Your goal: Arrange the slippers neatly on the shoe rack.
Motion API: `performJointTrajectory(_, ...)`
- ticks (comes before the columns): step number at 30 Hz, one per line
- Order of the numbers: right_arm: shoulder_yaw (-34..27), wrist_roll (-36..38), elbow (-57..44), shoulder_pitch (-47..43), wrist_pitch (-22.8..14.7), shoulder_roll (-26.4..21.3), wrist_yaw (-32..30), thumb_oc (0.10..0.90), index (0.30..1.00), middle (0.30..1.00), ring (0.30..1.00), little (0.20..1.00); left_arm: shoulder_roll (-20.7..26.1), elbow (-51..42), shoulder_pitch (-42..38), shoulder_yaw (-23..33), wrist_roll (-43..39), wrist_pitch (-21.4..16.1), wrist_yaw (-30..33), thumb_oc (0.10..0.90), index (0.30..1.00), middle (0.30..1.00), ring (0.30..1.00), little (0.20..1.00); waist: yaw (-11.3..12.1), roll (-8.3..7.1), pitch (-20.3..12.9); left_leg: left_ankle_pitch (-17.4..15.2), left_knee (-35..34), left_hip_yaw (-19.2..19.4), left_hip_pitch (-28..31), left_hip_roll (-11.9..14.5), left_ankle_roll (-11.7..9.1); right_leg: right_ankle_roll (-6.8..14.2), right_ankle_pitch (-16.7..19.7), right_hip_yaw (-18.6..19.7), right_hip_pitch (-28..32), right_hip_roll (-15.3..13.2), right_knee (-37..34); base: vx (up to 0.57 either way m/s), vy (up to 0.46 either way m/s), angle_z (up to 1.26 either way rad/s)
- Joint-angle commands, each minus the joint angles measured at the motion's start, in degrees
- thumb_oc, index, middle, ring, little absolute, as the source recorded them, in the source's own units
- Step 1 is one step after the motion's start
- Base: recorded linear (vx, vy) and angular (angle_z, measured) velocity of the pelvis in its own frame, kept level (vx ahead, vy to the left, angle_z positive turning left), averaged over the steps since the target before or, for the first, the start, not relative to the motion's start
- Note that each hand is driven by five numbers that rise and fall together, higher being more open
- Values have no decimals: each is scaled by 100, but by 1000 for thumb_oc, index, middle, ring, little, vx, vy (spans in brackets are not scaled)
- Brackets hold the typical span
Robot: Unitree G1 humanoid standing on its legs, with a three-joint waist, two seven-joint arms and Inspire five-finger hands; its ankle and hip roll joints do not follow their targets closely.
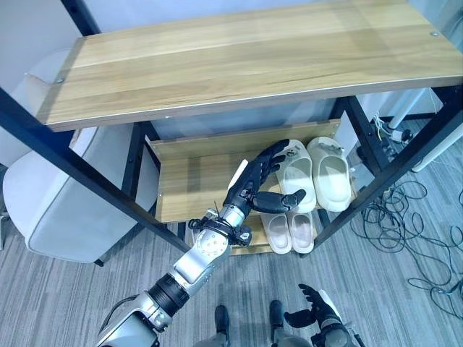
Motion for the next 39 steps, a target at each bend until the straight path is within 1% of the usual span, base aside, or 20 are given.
performJointTrajectory(1,27,-152,-13,143,-175,56,27,800,900,900,900,900,73,-579,49,248,95,-388,-418,800,900,900,900,900,304,-165,-447,-18,12,62,-225,81,-380,390,-501,-577,-34,-155,183,11,5,9)
performJointTrajectory(4,23,-202,44,157,-195,106,64,800,900,900,900,900,439,-762,633,317,311,-389,-662,800,900,900,900,900,414,-228,-479,-39,12,23,-189,75,-390,398,-504,-663,53,-168,168,10,11,18)
performJointTrajectory(5,22,-225,77,166,-206,125,63,800,900,900,900,900,516,-744,876,346,369,-379,-717,800,900,900,900,900,441,-245,-490,-49,12,8,-171,63,-388,399,-503,-695,89,-172,160,7,17,8)
performJointTrajectory(6,23,-225,77,166,-206,125,63,800,900,900,900,900,517,-746,877,346,369,-378,-717,800,900,900,900,900,439,-246,-490,-49,12,7,-171,63,-388,399,-503,-696,90,-172,159,23,18,4)
performJointTrajectory(7,8,-262,127,191,-189,146,80,800,900,900,900,900,650,-663,1335,457,432,-331,-804,800,900,900,900,900,510,-278,-509,-62,12,-17,-143,56,-382,393,-514,-746,141,-176,162,29,13,8)
performJointTrajectory(9,-6,-288,189,212,-169,162,104,800,900,900,900,900,819,-591,1782,626,481,-293,-887,800,900,900,900,900,573,-319,-522,-73,12,-48,-106,45,-374,388,-524,-782,198,-184,166,25,16,16)
performJointTrajectory(11,-12,-298,214,234,-163,167,107,800,900,900,900,900,874,-571,1957,690,474,-280,-915,800,900,900,900,900,594,-329,-530,-78,12,-61,-92,38,-369,385,-529,-798,227,-185,164,15,13,20)
performJointTrajectory(15,-51,-340,341,307,-155,156,150,800,900,900,900,900,1259,-530,2657,957,599,-280,-1125,800,900,900,900,900,698,-389,-577,-103,12,-94,-43,4,-353,391,-535,-863,329,-199,147,37,26,8)
performJointTrajectory(19,-84,-397,579,340,-134,142,203,800,900,900,900,900,1394,17,3085,1112,974,-239,-1156,800,900,900,900,900,782,-439,-622,-132,12,-138,17,-21,-332,398,-551,-925,415,-212,144,33,30,10)
performJointTrajectory(21,-84,-399,697,353,-133,139,220,800,900,900,900,900,1308,643,3141,1099,1380,-214,-1100,800,900,900,900,900,794,-463,-632,-138,12,-165,42,-31,-324,398,-566,-944,456,-218,145,32,34,8)
performJointTrajectory(22,-93,-411,778,372,-130,132,253,800,900,900,900,900,1178,1323,3160,1091,1819,-133,-1035,800,900,900,900,900,794,-487,-649,-144,12,-182,63,-39,-318,393,-577,-958,474,-219,161,0,0,0)
performJointTrajectory(23,-95,-411,779,371,-132,127,253,800,900,900,900,900,1158,1352,3147,1084,1833,-151,-1026,800,900,900,900,900,792,-481,-647,-145,12,-185,64,-40,-318,393,-579,-961,475,-220,161,20,36,5)
performJointTrajectory(25,-115,-408,1019,373,-119,146,288,800,900,900,900,900,681,3061,2957,1144,2857,23,-735,800,900,900,900,900,754,-527,-665,-143,12,-210,75,-46,-318,381,-591,-974,492,-214,165,9,38,7)
performJointTrajectory(26,-117,-408,1024,366,-122,142,287,800,900,900,900,900,657,3099,2938,1141,2873,3,-720,800,900,900,900,900,754,-521,-661,-143,12,-211,75,-46,-318,381,-593,-975,493,-214,164,10,28,7)
performJointTrajectory(28,-99,-444,1233,368,-99,191,321,800,900,900,900,900,354,4084,2751,1223,3282,84,-525,800,900,900,900,900,722,-545,-680,-152,12,-203,89,-45,-317,372,-602,-963,504,-197,153,12,24,11)
performJointTrajectory(29,-101,-444,1238,361,-102,188,320,800,900,900,900,900,339,4111,2736,1223,3290,70,-514,800,900,900,900,900,722,-541,-676,-153,12,-203,89,-45,-317,372,-602,-964,504,-197,153,2,26,15)
performJointTrajectory(32,-106,-507,1485,354,-75,247,314,800,900,900,900,900,17,5152,2548,1400,3529,169,-310,800,900,900,900,900,689,-572,-687,-154,12,-169,86,-31,-322,370,-604,-936,483,-185,148,-3,24,2)
performJointTrajectory(33,-112,-517,1530,358,-67,252,316,800,900,900,900,900,-30,5336,2525,1446,3561,190,-283,800,900,900,900,900,686,-573,-694,-155,12,-161,83,-30,-322,369,-602,-931,477,-182,148,1,27,-4)
performJointTrajectory(36,-167,-536,1678,392,-47,282,322,800,900,900,900,900,-161,5793,2454,1612,3626,271,-159,800,900,900,900,900,664,-584,-719,-177,12,-133,93,-31,-314,364,-598,-906,478,-180,139,10,24,-3)
performJointTrajectory(39,-207,-537,1748,417,-27,292,332,800,900,900,900,900,-205,5984,2428,1690,3680,306,-114,800,900,900,900,900,645,-589,-745,-196,12,-120,119,-34,-309,365,-602,-900,508,-188,132,0,0,0)
